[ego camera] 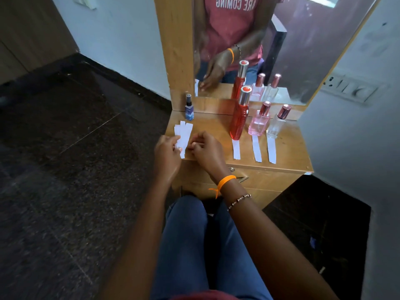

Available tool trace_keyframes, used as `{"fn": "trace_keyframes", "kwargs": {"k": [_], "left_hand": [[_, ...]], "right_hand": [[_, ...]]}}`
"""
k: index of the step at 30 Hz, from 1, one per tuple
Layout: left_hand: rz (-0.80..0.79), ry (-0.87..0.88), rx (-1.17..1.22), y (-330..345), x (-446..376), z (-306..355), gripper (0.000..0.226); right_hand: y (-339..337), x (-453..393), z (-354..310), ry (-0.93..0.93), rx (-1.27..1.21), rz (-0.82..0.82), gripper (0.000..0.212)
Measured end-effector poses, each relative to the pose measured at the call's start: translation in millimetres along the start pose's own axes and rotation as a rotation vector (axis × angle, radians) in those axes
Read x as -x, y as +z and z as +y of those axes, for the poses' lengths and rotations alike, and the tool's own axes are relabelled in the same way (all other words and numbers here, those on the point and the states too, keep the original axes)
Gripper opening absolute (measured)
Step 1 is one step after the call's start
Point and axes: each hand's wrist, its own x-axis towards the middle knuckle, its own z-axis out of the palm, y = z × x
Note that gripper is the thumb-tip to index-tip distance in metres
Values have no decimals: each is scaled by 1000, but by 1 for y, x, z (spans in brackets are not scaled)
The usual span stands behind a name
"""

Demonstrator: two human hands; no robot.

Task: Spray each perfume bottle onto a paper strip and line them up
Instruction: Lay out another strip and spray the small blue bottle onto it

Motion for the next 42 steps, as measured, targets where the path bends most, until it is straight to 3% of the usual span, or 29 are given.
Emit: {"fn": "trace_keyframes", "kwargs": {"k": [13, 22, 29, 42], "left_hand": [[29, 31, 81, 4, -2, -12, 37], [50, -1, 197, 2, -3, -16, 49], [56, 23, 158, 3, -4, -15, 46], [40, 35, 68, 5, 0, -13, 36]], "right_hand": [[26, -21, -20, 146, 11, 171, 16], [25, -20, -22, 136, 63, 117, 18], [28, -19, -20, 128, 71, 179, 11], [21, -23, -20, 54, 138, 116, 4]]}}
